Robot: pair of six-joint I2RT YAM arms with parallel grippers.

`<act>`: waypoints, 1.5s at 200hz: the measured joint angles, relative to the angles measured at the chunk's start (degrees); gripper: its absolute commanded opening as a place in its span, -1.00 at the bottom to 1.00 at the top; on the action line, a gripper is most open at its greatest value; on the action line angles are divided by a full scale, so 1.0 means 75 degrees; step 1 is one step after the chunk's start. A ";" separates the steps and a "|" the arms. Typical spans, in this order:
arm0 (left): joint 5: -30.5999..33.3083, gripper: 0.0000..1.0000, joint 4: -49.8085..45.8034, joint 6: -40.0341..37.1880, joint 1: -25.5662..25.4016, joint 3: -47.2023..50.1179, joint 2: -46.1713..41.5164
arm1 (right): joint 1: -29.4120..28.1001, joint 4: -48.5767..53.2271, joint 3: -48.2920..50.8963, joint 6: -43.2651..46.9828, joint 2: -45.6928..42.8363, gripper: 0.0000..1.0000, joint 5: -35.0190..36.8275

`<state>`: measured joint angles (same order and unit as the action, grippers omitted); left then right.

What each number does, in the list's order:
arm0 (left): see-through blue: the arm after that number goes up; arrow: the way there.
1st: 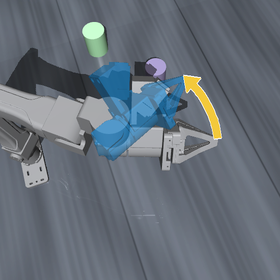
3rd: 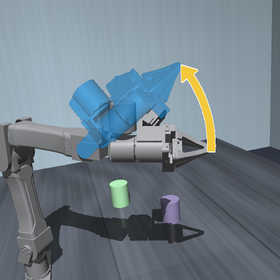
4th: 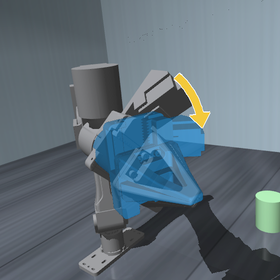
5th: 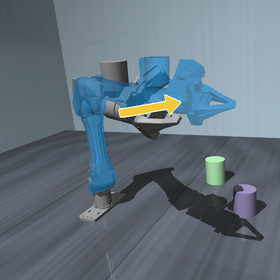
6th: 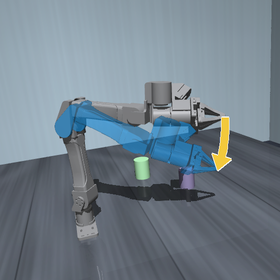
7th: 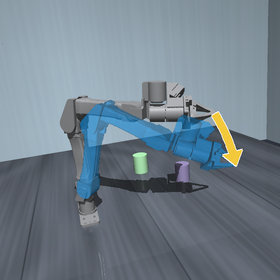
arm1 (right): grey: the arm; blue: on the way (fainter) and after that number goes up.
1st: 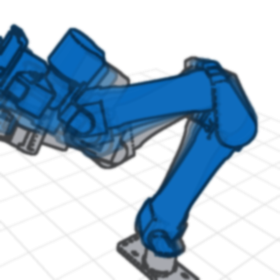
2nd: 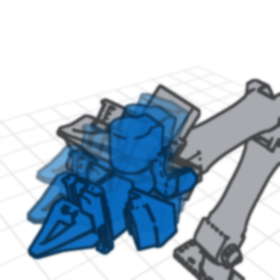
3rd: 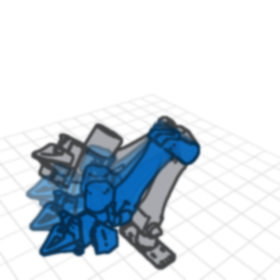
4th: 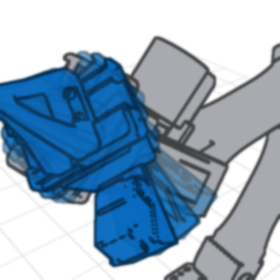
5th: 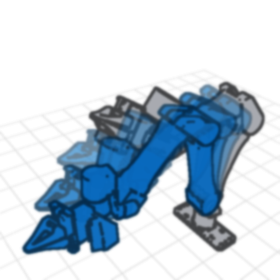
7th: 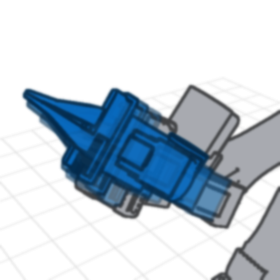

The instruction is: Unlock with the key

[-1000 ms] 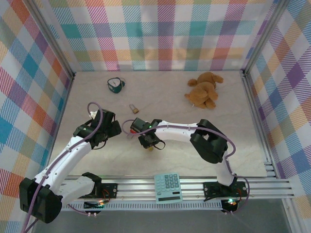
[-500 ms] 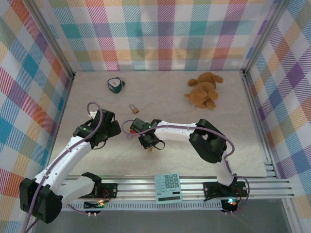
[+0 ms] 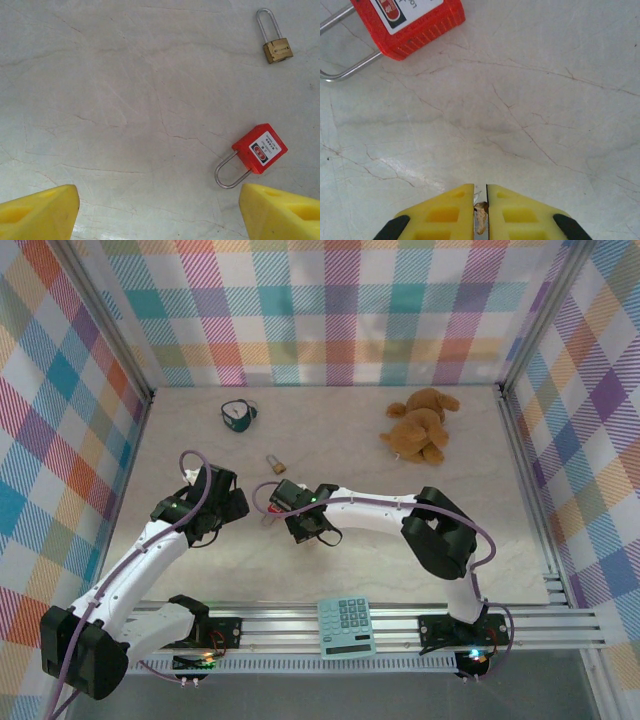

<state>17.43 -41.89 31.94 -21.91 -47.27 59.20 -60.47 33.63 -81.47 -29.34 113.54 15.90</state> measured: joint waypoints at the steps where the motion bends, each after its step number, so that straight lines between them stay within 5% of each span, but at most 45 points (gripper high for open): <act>1: 0.0000 0.66 0.0000 0.0000 0.0000 0.0000 0.0000 | 0.0000 -0.0006 0.0000 0.0003 0.0000 -0.73 0.0000; 199: -0.0251 0.66 0.0644 -0.0003 0.0035 -0.0073 0.0548 | 0.1827 -0.1183 -0.1635 0.1035 0.1061 -0.72 -0.0562; 300: -0.0291 0.66 0.1227 0.0000 0.0044 0.0035 0.0510 | 0.1437 -0.2259 0.0769 0.0982 0.0119 -0.71 -0.0192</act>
<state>15.25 -32.69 31.94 -21.58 -47.00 63.02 -49.69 16.69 -75.70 -21.98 114.43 14.46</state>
